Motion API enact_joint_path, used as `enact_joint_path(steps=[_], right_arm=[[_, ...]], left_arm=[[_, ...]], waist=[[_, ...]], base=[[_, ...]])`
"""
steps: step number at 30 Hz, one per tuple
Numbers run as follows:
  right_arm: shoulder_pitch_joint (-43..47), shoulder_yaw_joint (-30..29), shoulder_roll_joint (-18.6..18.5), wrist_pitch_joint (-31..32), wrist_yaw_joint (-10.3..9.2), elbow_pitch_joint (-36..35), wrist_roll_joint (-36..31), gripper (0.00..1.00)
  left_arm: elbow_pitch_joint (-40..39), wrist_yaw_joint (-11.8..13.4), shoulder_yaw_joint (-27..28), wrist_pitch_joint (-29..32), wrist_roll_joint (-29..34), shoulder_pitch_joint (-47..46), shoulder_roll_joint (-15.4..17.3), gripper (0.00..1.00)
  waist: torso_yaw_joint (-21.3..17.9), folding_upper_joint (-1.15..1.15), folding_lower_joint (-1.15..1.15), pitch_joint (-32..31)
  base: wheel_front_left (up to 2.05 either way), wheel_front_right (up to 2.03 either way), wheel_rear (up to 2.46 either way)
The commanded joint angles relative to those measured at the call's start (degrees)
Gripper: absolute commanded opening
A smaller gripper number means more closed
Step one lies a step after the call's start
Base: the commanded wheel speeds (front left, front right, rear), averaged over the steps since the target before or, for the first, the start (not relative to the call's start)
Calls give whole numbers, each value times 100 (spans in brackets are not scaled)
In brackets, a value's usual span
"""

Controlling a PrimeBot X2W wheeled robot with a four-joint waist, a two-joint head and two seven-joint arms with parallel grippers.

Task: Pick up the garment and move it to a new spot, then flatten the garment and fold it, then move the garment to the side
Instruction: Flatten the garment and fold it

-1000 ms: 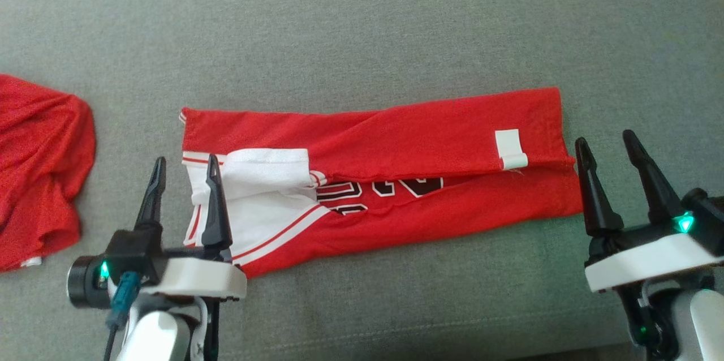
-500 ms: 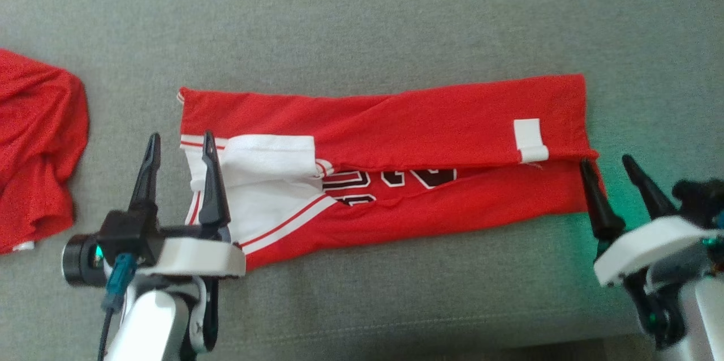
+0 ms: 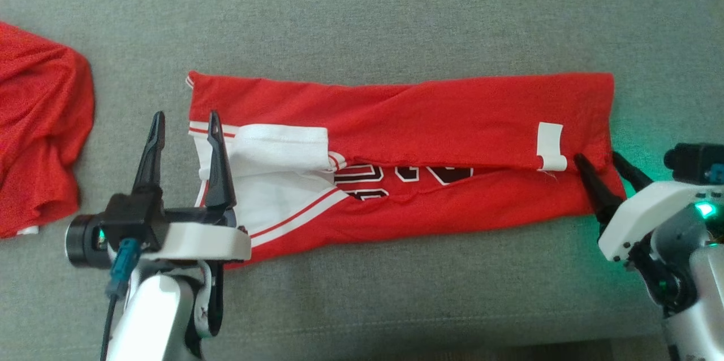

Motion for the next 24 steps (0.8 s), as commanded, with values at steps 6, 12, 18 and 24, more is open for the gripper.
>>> enact_joint_path(steps=[6,12,18,24], right_arm=[[152,151,-95,219,22,-267,245,0],[229,-268,-337,-23,22,-455,207,0],[414,-905,-721,-101,22,-495,16,0],[370,-882,-862,-163,22,-728,-73,0]], left_arm=[[-92,-100,206,-30,65,-192,-4,100],[-46,-144,185,-30,76,-143,-28,100],[5,-185,156,-30,58,-48,-54,100],[70,-235,101,-30,38,19,-71,100]], waist=[[-63,0,0,-93],[-124,0,0,-253],[-195,0,0,-471],[-242,0,0,-671]], base=[[0,0,0],[0,0,0],[0,0,0],[0,0,0]])
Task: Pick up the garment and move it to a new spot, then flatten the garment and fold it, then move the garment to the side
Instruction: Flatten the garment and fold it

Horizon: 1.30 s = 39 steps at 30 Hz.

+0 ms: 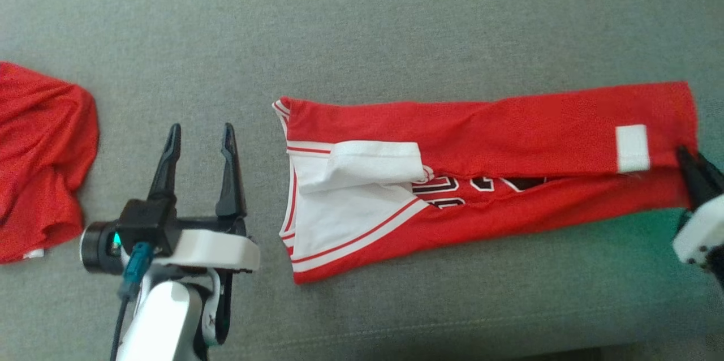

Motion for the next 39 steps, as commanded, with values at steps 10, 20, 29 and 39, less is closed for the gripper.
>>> enact_joint_path(steps=[10,20,29,39], right_arm=[[-703,2219,105,88,21,-1725,-111,0],[-1448,4124,1376,-93,21,-705,569,0],[-1847,4516,1775,-767,21,568,880,100],[-2136,4117,1668,-2260,21,324,774,100]], left_arm=[[-85,-86,55,-30,-27,19,11,100],[-99,-122,-61,-30,-8,-143,-103,100],[-57,-172,-106,-30,41,-288,-210,100],[-26,-170,-38,-30,118,-309,-234,100]], waist=[[0,0,0,-239],[315,0,0,-51],[490,0,0,177],[352,0,0,163]], base=[[0,0,0],[0,0,0],[0,0,0],[0,0,0]])
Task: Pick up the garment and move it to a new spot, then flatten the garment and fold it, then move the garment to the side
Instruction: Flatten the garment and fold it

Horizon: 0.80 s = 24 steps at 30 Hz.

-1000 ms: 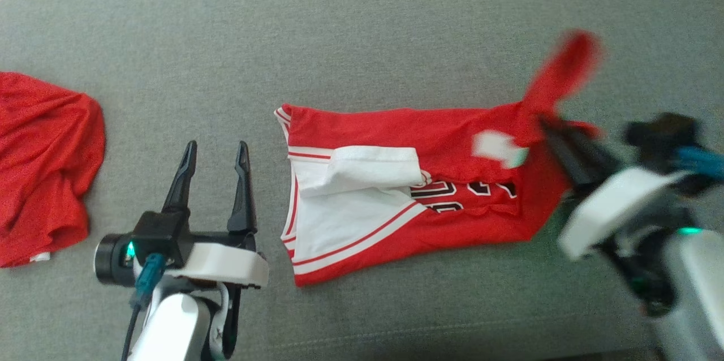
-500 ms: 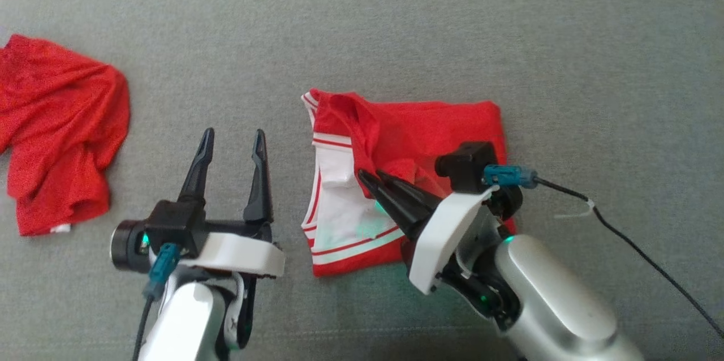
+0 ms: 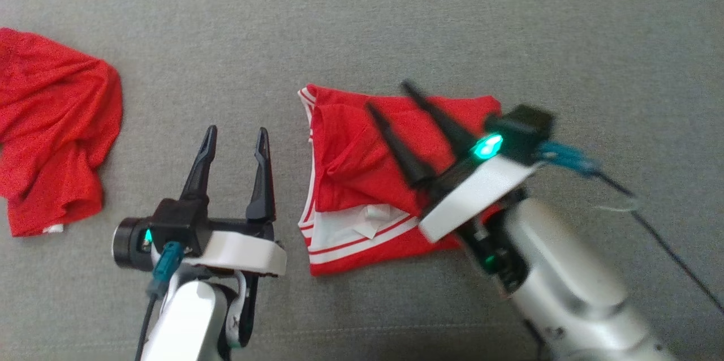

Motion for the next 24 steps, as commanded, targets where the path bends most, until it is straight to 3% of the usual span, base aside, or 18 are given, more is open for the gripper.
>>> enact_joint_path(steps=[1,11,17,24], right_arm=[[-105,-140,-54,-187,21,-310,-115,100],[929,-2010,-870,-308,21,-1233,-1033,100],[1766,-2837,-878,-99,21,-1615,-1323,100],[2168,-2973,-711,76,21,-1890,-1407,100]], left_arm=[[-174,-19,248,-29,40,-242,8,100],[-215,0,356,-29,78,-125,71,100],[-215,29,419,-29,96,-57,162,100],[-197,86,438,-16,97,27,225,100]], waist=[[-51,0,0,-32],[-296,0,0,-157],[-398,0,0,-225],[-465,0,0,-280]], base=[[0,0,0],[0,0,0],[0,0,0],[0,0,0]])
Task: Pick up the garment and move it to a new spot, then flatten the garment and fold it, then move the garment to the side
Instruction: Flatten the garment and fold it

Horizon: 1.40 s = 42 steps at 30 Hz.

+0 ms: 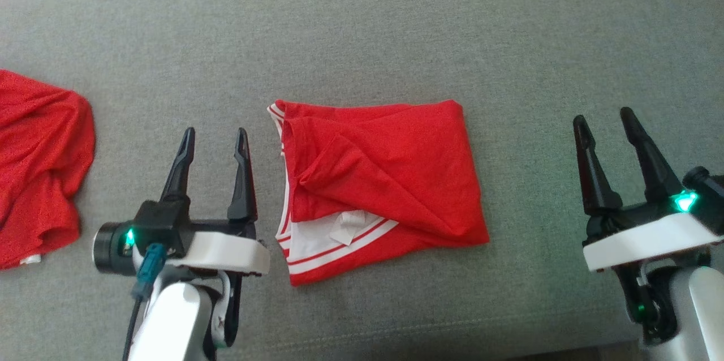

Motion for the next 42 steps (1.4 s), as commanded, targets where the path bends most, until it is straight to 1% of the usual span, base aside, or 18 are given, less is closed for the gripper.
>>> enact_joint_path(steps=[1,12,14,16,18,21,26,32,36,42], right_arm=[[-5,72,-54,41,21,-236,-32,100],[15,135,-101,139,21,-294,-37,100],[-17,227,-153,231,21,-229,-27,100],[-135,531,-228,320,21,-144,23,100],[-313,986,-333,450,21,46,117,0],[-695,1607,-399,484,21,460,290,0],[-1425,2555,-409,372,21,1358,604,0],[-2122,3406,-425,231,21,2253,1052,0],[-2377,3885,-495,128,21,2509,1387,0],[-2561,4524,-557,-3,21,2529,1831,0]], left_arm=[[-186,35,222,-11,44,-30,120,100],[-189,93,193,16,60,-15,173,100],[-193,94,181,15,59,-27,176,100],[-198,93,171,16,58,-52,182,100],[-204,83,147,20,62,-97,180,100],[-191,59,100,18,68,-178,163,100],[-182,37,21,6,72,-320,83,100],[-140,33,-16,-13,65,-427,2,100],[-108,28,-24,-21,61,-452,-30,100],[-98,44,-2,-27,66,-422,-47,100]], waist=[[-4,0,0,-11],[13,0,0,-41],[29,0,0,-34],[41,0,0,-7],[81,0,0,44],[176,0,0,108],[420,0,0,263],[679,0,0,383],[772,0,0,404],[778,0,0,391]], base=[[0,0,0],[0,0,0],[0,0,0],[0,0,0],[0,0,0],[0,0,0],[0,0,0],[0,0,0],[0,0,0],[0,0,0]])
